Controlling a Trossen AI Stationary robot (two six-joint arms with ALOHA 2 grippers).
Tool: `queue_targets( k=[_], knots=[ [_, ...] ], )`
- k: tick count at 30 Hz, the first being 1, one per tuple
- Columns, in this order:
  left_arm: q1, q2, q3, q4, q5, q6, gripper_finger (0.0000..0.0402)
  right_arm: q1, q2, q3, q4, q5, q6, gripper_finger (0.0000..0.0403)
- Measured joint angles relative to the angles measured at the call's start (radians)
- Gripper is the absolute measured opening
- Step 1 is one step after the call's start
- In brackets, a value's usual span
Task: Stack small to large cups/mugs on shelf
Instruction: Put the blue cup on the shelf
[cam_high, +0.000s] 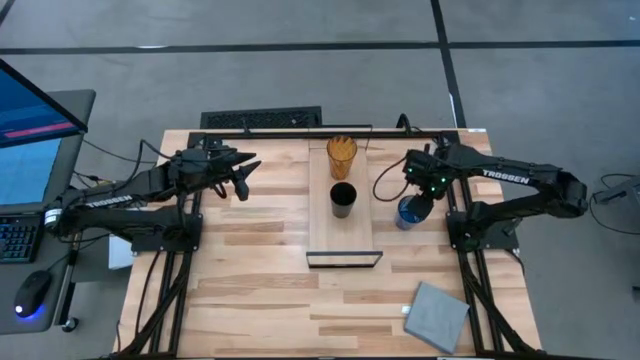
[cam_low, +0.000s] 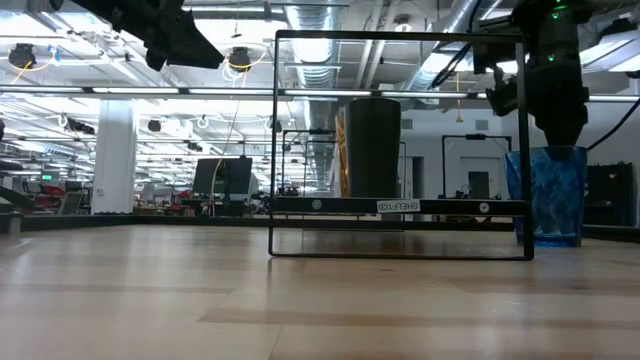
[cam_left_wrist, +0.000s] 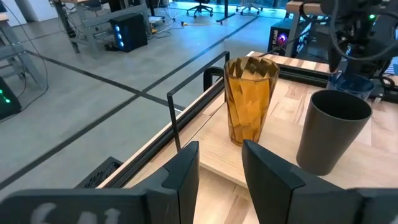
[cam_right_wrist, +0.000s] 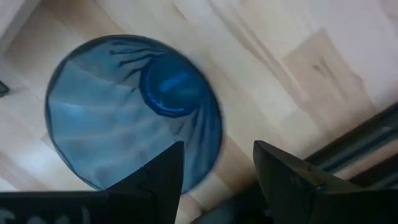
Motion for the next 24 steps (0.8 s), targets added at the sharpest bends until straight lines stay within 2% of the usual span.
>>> queue_targets(
  k=[5, 8, 21, 24],
  knots=[
    [0.0, 0.0, 0.0, -0.007, 0.0, 0.0, 0.0114, 0.028, 0.0, -0.046, 0.036, -0.004, 0.048, 0.0208],
    [0.0, 0.0, 0.0, -0.006, 0.0, 0.0, 0.0114, 0.045, 0.0, -0.061, 0.069, -0.004, 0.073, 0.019],
    [0.0, 0.0, 0.0, -0.011, -0.001, -0.013, 0.0114, 0.055, -0.001, -0.064, 0.119, 0.015, 0.092, 0.0019],
    [0.0, 0.0, 0.0, -0.019, -0.001, -0.015, 0.0114, 0.058, -0.001, -0.064, 0.12, 0.021, 0.094, 0.0015]
  ],
)
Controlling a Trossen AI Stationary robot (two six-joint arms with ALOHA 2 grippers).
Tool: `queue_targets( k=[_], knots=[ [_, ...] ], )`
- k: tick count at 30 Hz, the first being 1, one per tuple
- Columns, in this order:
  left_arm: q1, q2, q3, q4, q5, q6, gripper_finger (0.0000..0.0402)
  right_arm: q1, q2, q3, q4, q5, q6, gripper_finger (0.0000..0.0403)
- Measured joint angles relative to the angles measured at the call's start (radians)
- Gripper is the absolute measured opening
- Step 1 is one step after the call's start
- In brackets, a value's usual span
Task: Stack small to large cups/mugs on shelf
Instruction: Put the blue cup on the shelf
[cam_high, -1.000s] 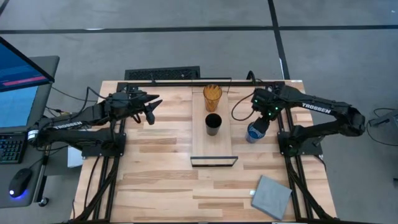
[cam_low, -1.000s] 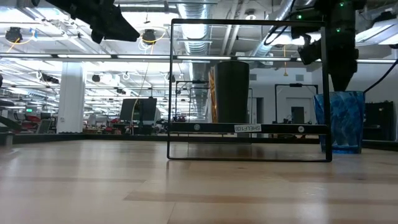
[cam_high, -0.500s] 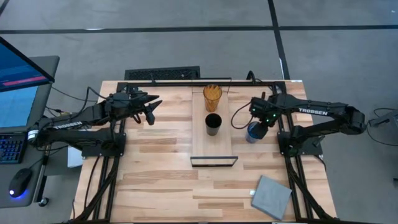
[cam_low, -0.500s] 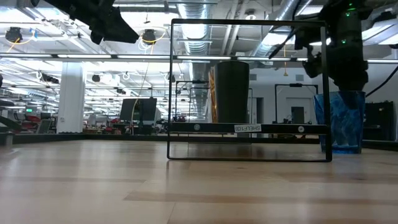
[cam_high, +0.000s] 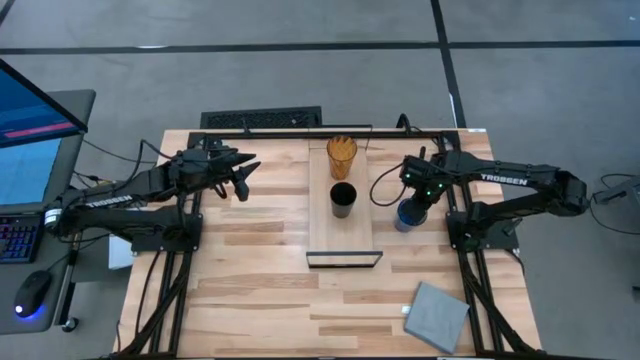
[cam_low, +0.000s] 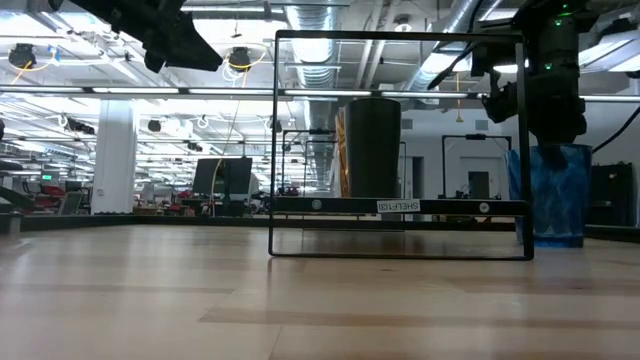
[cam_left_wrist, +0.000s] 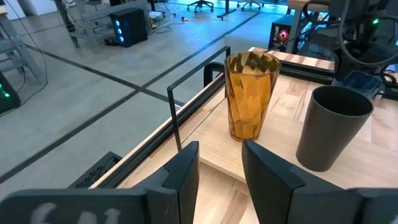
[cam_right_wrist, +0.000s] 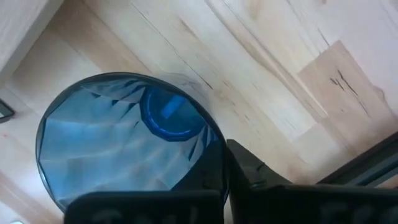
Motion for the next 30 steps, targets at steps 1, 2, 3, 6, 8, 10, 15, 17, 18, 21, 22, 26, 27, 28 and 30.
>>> queue_targets(
  k=[1, 2, 3, 6, 8, 10, 15, 17, 18, 21, 22, 26, 27, 28, 30],
  knots=[
    [0.0, 0.0, 0.0, -0.002, 0.0, -0.001, 0.0114, 0.0, 0.0, 0.0, 0.0, 0.001, 0.0, 0.0018],
    [0.0, 0.0, 0.0, -0.003, 0.0, -0.002, 0.0114, 0.0, 0.0, 0.0, 0.001, 0.001, 0.0, 0.0018],
    [0.0, 0.0, 0.0, -0.005, 0.0, -0.003, 0.0114, 0.0, 0.0, 0.0, 0.001, 0.001, 0.0, 0.0016],
    [0.0, 0.0, 0.0, -0.008, 0.0, -0.004, 0.0114, 0.0, 0.0, 0.0, 0.004, 0.001, 0.0, 0.0011],
    [0.0, 0.0, 0.0, -0.008, 0.003, -0.011, 0.0114, -0.001, 0.0, 0.001, 0.002, -0.003, 0.006, 0.0013],
    [0.0, 0.0, 0.0, -0.008, 0.003, -0.016, 0.0114, 0.0, 0.002, 0.011, -0.002, -0.008, 0.006, 0.0013],
    [0.0, 0.0, 0.0, -0.008, 0.004, -0.02, 0.0114, 0.004, 0.002, 0.086, -0.031, -0.011, 0.014, 0.0011],
    [0.0, 0.0, 0.0, -0.008, 0.005, -0.022, 0.0114, 0.004, 0.002, 0.131, -0.052, -0.012, 0.026, 0.0011],
    [0.0, 0.0, 0.0, -0.008, 0.005, -0.022, 0.0114, 0.004, 0.002, 0.154, -0.063, -0.013, 0.032, 0.0011],
    [0.0, 0.0, 0.0, -0.007, 0.005, -0.023, 0.0114, 0.011, 0.002, 0.232, -0.109, -0.015, 0.047, 0.0011],
    [0.0, 0.0, 0.0, -0.007, 0.005, -0.023, 0.0114, 0.017, 0.002, 0.259, -0.117, -0.015, 0.057, 0.0011],
    [0.0, 0.0, 0.0, -0.007, 0.005, -0.03, 0.0114, 0.063, 0.002, 0.355, -0.136, -0.041, 0.115, 0.0011],
    [0.0, 0.0, 0.0, -0.007, 0.005, -0.03, 0.0114, 0.082, 0.002, 0.376, -0.135, -0.045, 0.127, 0.0011],
    [0.0, 0.0, 0.0, -0.007, 0.005, -0.03, 0.0114, 0.104, 0.007, 0.393, -0.136, -0.046, 0.139, 0.0011],
    [0.0, 0.0, 0.0, -0.007, 0.005, -0.03, 0.0114, 0.152, 0.028, 0.428, -0.142, -0.048, 0.164, 0.0011]
  ],
)
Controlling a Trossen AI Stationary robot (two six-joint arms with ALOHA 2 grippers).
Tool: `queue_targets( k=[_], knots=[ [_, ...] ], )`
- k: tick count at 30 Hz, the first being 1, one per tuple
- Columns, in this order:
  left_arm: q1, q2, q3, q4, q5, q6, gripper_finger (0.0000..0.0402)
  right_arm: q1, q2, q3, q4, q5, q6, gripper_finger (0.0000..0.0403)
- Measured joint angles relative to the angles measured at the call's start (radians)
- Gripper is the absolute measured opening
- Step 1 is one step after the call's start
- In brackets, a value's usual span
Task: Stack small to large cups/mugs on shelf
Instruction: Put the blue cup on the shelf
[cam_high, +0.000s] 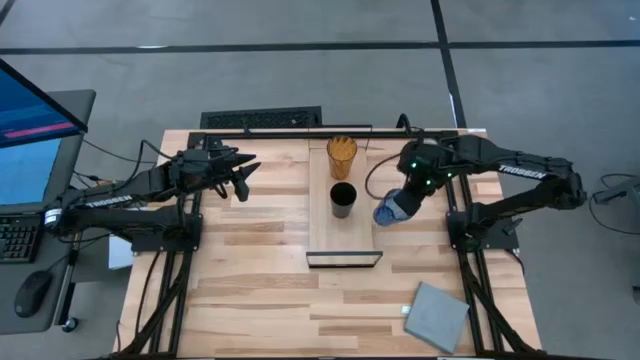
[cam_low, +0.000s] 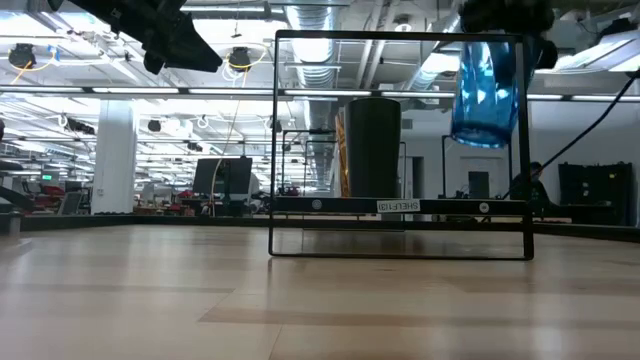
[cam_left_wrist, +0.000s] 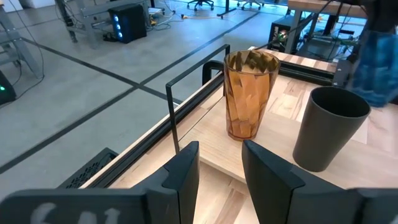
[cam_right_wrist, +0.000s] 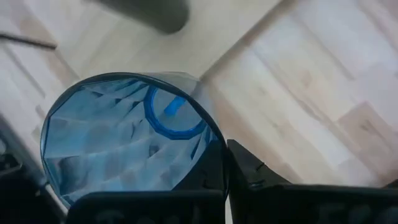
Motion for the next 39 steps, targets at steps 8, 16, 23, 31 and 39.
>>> queue_targets(
  k=[8, 16, 23, 31, 39],
  knots=[
    [0.0, 0.0, 0.0, -0.004, 0.0, -0.007, 0.0114, 0.15, 0.14, 0.104, -0.012, 0.004, 0.075, 0.0011],
    [0.0, 0.0, 0.0, -0.006, 0.0, -0.008, 0.0114, 0.182, 0.307, 0.175, -0.006, 0.033, 0.08, 0.0011],
    [0.0, 0.0, 0.0, -0.029, 0.0, 0.009, 0.0114, 0.192, 0.408, 0.222, 0.04, 0.03, 0.061, 0.0011],
    [0.0, 0.0, 0.0, -0.056, 0.001, 0.03, 0.0114, 0.225, 0.507, 0.282, 0.095, -0.002, 0.044, 0.0011],
    [0.0, 0.0, 0.0, -0.059, 0.002, 0.043, 0.0114, 0.258, 0.615, 0.338, 0.095, -0.017, 0.044, 0.0011]
  ],
)
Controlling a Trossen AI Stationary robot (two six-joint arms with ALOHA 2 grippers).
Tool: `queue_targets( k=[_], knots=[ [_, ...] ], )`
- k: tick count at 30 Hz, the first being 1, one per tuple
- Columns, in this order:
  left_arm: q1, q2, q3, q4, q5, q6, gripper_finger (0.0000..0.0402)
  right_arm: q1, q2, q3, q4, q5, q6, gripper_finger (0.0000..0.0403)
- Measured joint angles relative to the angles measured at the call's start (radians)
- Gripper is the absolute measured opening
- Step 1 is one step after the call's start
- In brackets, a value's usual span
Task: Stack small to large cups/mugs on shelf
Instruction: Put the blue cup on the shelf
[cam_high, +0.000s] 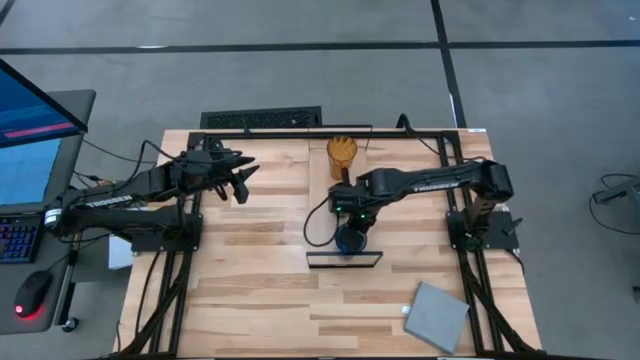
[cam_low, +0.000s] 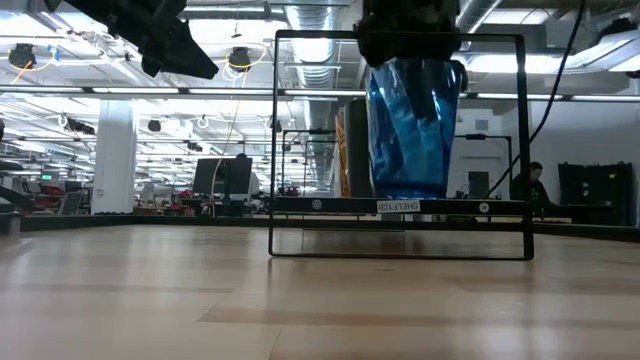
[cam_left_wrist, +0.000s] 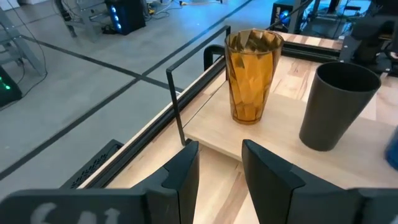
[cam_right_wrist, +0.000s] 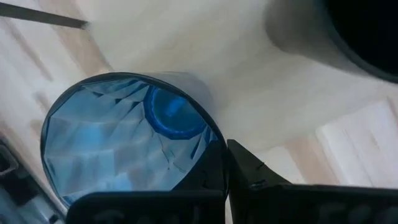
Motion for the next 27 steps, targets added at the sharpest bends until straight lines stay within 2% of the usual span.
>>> queue_targets(
  k=[9, 27],
  knots=[
    [0.0, 0.0, 0.0, -0.021, 0.0, 0.011, 0.0114, 0.02, 0.058, 0.065, 0.004, -0.011, -0.001, 0.0012],
    [0.0, 0.0, 0.0, -0.049, 0.021, 0.001, 0.0114, 0.02, 0.058, 0.067, -0.018, 0.025, 0.015, 0.002]
  ],
)
